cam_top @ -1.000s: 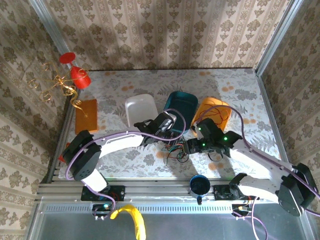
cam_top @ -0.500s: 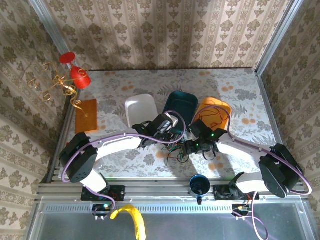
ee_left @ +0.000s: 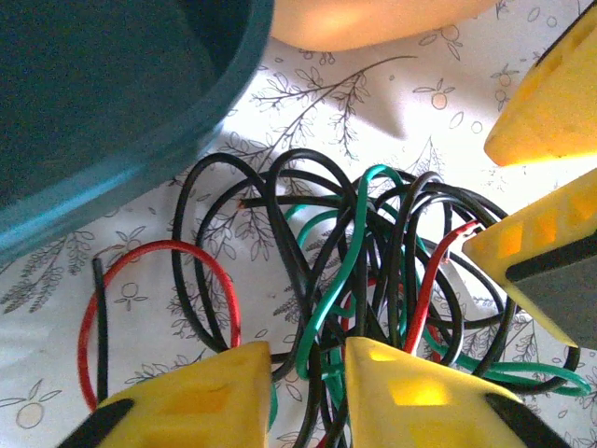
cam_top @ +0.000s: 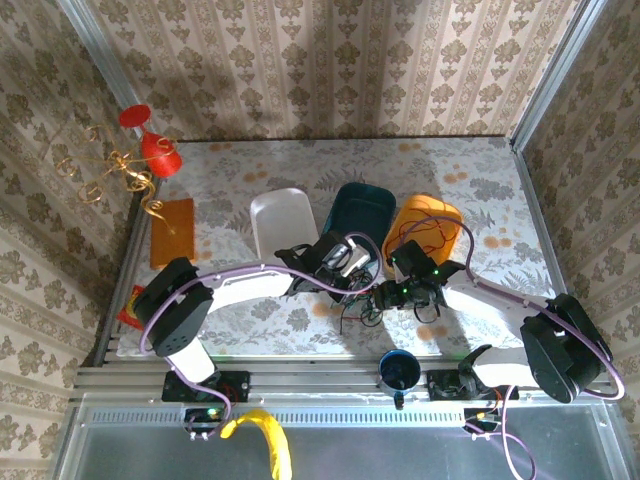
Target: Untangle the cables
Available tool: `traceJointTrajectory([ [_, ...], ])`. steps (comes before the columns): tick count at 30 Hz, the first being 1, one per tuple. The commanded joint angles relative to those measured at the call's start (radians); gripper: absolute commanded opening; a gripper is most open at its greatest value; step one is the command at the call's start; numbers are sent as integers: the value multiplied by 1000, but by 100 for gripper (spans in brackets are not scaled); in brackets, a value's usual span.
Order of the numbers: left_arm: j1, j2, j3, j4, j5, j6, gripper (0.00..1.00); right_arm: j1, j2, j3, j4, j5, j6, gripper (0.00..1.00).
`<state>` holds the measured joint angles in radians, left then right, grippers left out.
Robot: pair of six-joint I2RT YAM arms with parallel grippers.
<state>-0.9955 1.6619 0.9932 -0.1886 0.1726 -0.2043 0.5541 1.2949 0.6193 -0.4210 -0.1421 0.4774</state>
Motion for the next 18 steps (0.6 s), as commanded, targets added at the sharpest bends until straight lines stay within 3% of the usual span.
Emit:
traceJointTrajectory([
  [1,-7,18,40,-26,64,50,24,-9,-20,-10,-2,-21,7,59],
  [12,-9,-24,17,-51,188,60,28,-29,-24,-22,3,-31,15,58],
  [18,-13,-26,14,-58,199,72,30,-32,-26,-21,1,-30,18,58],
])
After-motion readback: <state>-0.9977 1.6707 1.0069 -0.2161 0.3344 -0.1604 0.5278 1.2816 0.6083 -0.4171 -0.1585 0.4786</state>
